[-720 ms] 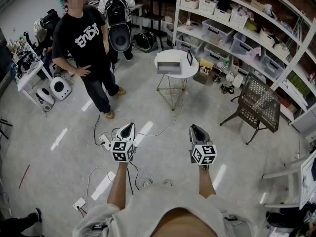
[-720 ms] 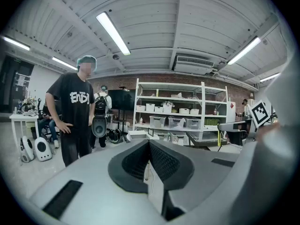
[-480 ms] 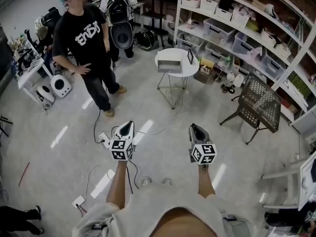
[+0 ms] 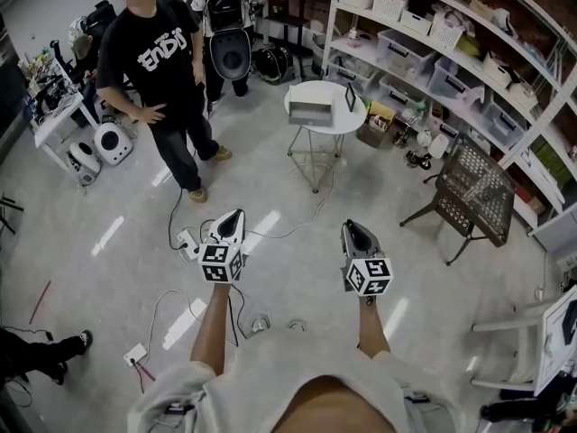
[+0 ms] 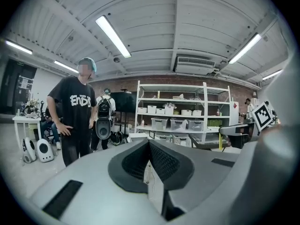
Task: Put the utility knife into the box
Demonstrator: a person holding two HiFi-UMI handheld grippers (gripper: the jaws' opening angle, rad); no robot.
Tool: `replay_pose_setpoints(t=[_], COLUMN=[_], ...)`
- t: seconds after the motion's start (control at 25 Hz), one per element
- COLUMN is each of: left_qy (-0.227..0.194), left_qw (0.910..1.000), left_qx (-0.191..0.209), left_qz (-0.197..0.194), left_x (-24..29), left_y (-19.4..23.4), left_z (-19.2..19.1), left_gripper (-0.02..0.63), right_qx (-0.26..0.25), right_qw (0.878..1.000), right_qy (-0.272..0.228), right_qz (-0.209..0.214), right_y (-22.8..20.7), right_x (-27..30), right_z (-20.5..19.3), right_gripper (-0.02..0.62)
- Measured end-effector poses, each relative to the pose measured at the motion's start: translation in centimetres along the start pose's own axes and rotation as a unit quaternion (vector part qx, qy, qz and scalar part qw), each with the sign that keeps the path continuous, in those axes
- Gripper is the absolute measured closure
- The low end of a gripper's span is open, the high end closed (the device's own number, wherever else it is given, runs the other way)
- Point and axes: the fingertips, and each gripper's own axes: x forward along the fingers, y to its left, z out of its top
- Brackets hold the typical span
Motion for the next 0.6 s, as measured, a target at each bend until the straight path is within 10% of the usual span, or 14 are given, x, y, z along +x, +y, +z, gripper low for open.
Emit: replay_pose_setpoints(t=[0.6], left_qy=[0.005], left_qw=[0.9999], left_qx=[0.003], left_qz=[0.009], left_x=[3.2], left_y=[-2.7], left_z=[-0.2], left_gripper=[0.588], right_qx=[0.000], right_qw=[1.000], right_qy=[0.006], right_qz=[0.022], right_y=[-3.3], right_x=[1.0], right_z=[-0.3], right_gripper=[0.526])
